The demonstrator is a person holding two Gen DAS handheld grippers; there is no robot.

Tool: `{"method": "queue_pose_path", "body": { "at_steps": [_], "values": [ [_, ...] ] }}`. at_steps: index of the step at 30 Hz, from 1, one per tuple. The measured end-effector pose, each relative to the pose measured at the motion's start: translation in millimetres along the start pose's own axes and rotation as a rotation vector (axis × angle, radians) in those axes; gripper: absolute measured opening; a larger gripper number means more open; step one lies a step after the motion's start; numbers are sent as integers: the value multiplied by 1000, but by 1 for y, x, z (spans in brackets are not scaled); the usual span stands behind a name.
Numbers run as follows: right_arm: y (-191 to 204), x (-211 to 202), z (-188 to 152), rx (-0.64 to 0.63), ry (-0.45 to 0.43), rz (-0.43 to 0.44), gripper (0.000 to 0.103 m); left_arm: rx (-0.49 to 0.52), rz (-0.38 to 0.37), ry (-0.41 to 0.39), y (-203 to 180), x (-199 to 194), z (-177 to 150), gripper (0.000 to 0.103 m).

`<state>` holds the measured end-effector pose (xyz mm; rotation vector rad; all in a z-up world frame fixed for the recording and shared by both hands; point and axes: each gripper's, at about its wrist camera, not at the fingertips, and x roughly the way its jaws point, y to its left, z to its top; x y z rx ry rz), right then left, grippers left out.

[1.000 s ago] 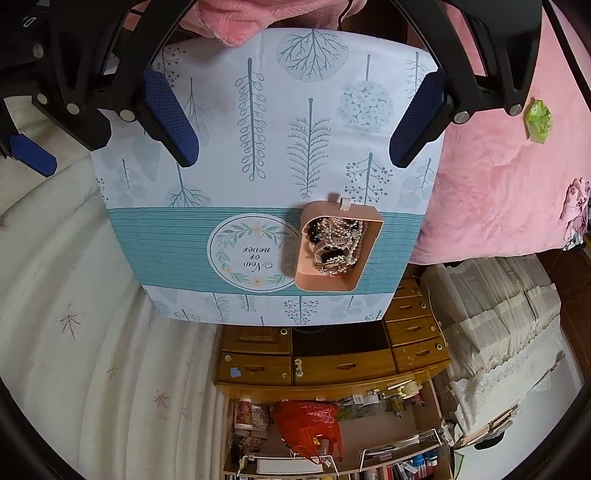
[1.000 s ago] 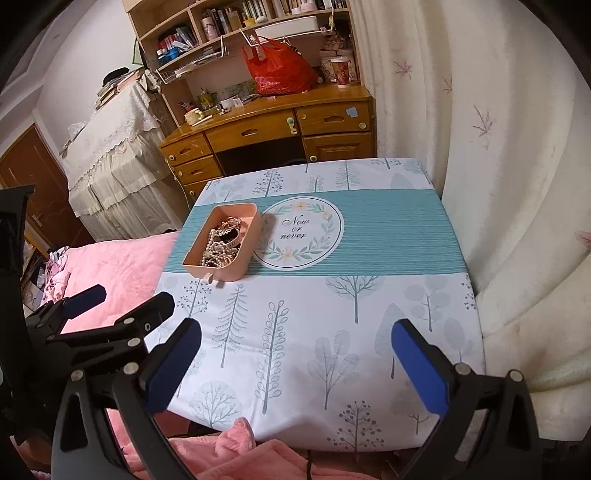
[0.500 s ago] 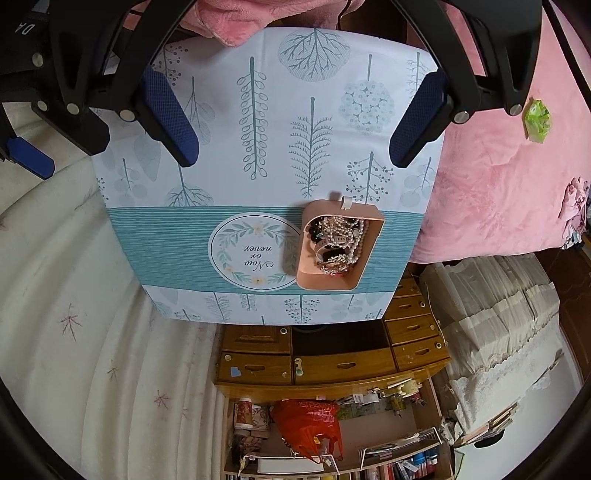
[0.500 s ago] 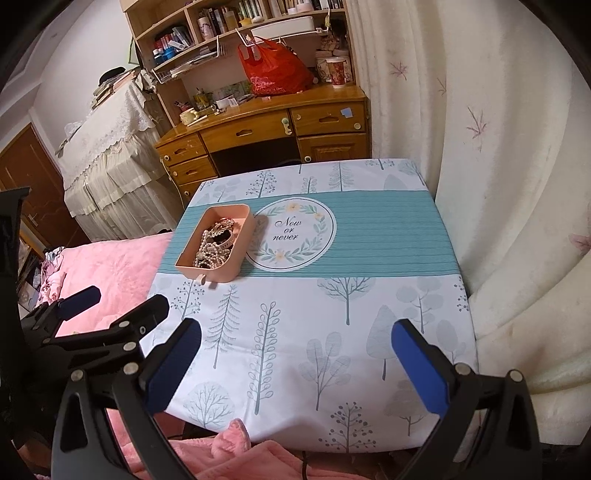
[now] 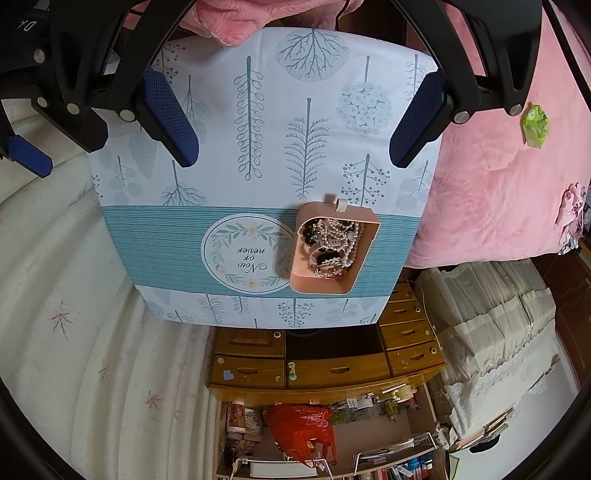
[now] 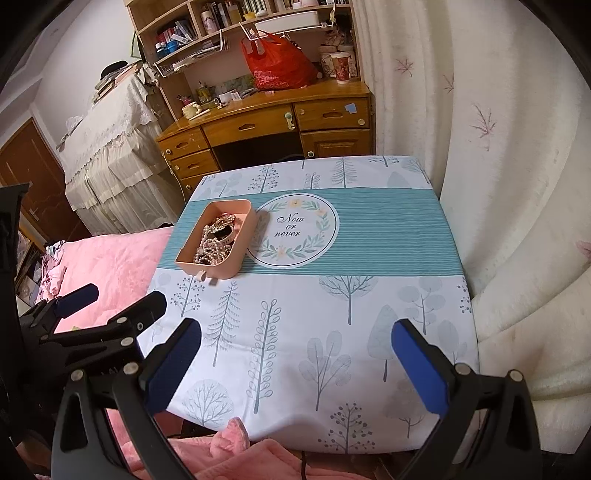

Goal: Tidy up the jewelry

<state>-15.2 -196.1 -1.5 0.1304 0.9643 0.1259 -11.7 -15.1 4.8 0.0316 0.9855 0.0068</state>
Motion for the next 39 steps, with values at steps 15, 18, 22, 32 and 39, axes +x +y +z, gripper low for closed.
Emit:
{"method": "queue_pose_path", "body": {
  "at_steps": [15, 18, 22, 32, 39],
  "values": [
    [0, 2, 1, 1, 3, -3, 103, 2, 1, 0, 0, 2, 1, 102],
    [0, 1, 1, 1, 2, -3, 103, 2, 1, 1, 1, 2, 1, 102],
    [-1, 3, 2, 2, 4, -5, 103, 3, 0, 1, 1, 3, 2, 102],
    [-2, 2, 2, 2, 5, -4, 103, 5, 1, 1, 2, 3, 2, 102],
    [-3, 2, 3, 3, 7, -4, 103, 4, 3, -2, 3, 3, 3, 102]
  ]
}}
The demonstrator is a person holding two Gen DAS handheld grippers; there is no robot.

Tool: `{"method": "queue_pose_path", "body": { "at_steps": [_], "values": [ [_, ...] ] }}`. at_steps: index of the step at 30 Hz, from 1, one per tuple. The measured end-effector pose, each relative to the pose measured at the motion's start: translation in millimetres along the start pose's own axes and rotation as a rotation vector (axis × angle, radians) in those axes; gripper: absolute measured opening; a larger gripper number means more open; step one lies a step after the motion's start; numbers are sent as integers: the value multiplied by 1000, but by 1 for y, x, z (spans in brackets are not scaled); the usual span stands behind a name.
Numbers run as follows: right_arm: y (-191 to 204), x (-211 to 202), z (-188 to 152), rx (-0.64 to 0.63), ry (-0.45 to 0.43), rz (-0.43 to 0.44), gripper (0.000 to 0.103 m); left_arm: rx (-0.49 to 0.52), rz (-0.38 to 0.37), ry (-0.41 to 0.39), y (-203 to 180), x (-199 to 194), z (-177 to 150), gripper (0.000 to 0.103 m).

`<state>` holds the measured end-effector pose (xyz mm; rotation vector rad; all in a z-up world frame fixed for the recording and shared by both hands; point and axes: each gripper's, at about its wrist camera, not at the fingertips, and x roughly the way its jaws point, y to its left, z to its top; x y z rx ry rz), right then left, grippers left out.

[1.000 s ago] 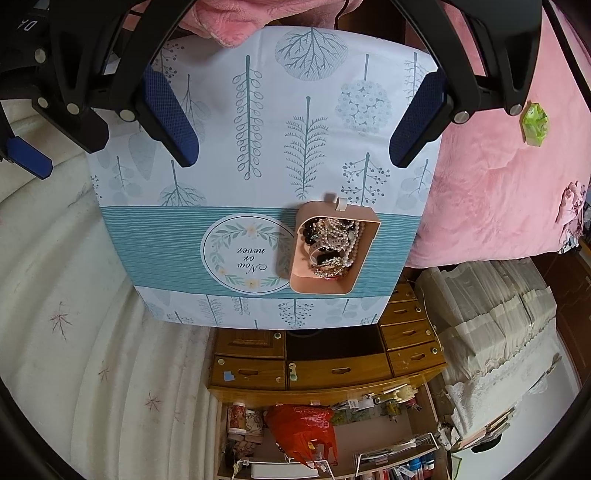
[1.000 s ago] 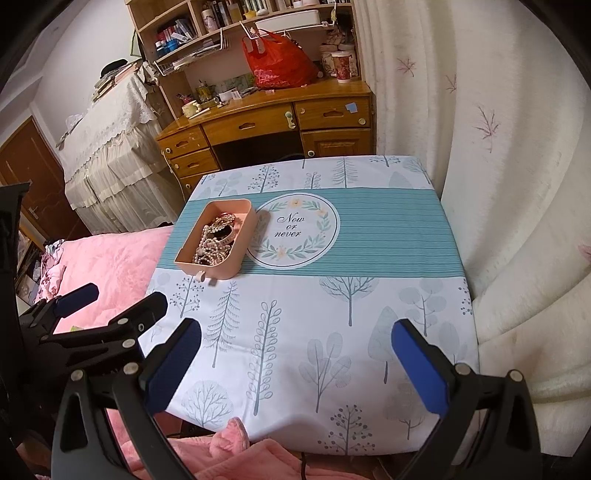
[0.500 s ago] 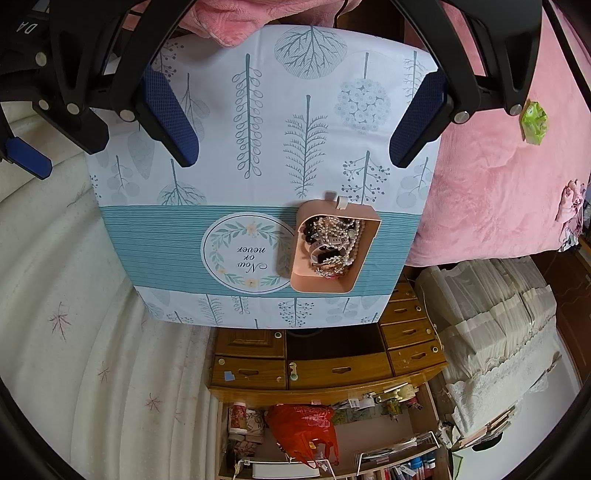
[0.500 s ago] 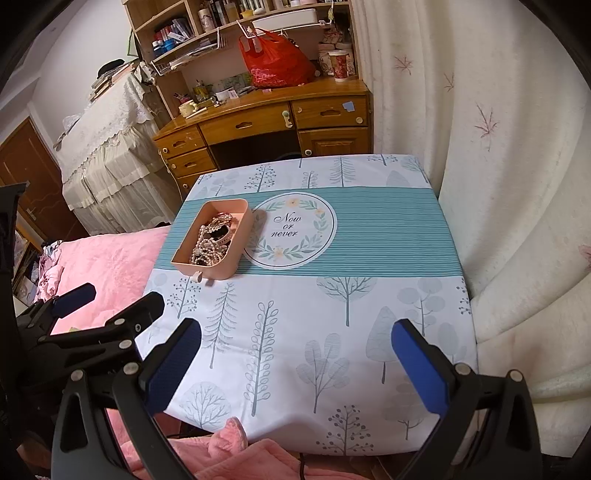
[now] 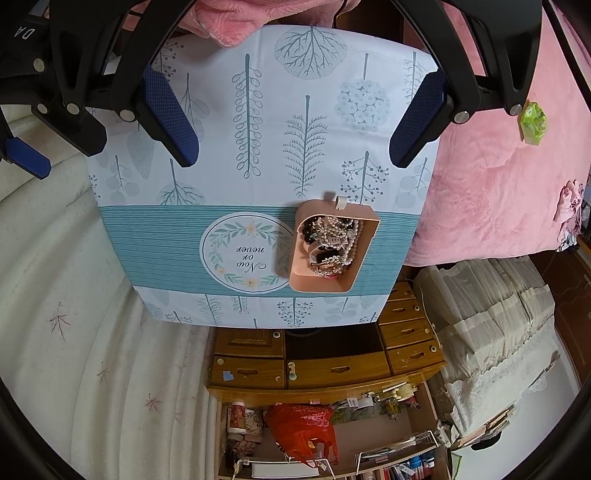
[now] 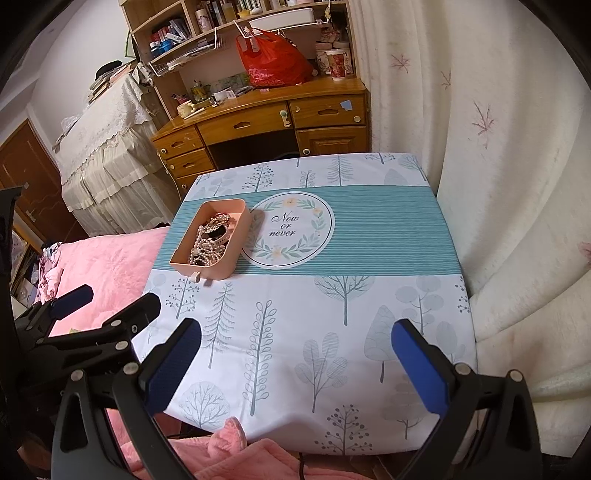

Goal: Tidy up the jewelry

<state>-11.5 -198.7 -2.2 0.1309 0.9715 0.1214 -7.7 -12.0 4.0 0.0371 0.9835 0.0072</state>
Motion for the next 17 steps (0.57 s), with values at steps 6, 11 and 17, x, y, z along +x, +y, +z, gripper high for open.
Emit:
{"method": "queue_pose_path", "body": {
  "at_steps": [6, 11, 17],
  "values": [
    [-3, 1, 0, -1, 1, 1, 103, 0, 1, 0, 0, 0, 0, 102],
    [-2, 1, 1, -1, 1, 1, 103, 2, 0, 0, -1, 0, 0, 102],
    [-3, 1, 1, -1, 1, 1, 103, 2, 0, 2, 0, 0, 0, 102]
  ]
}}
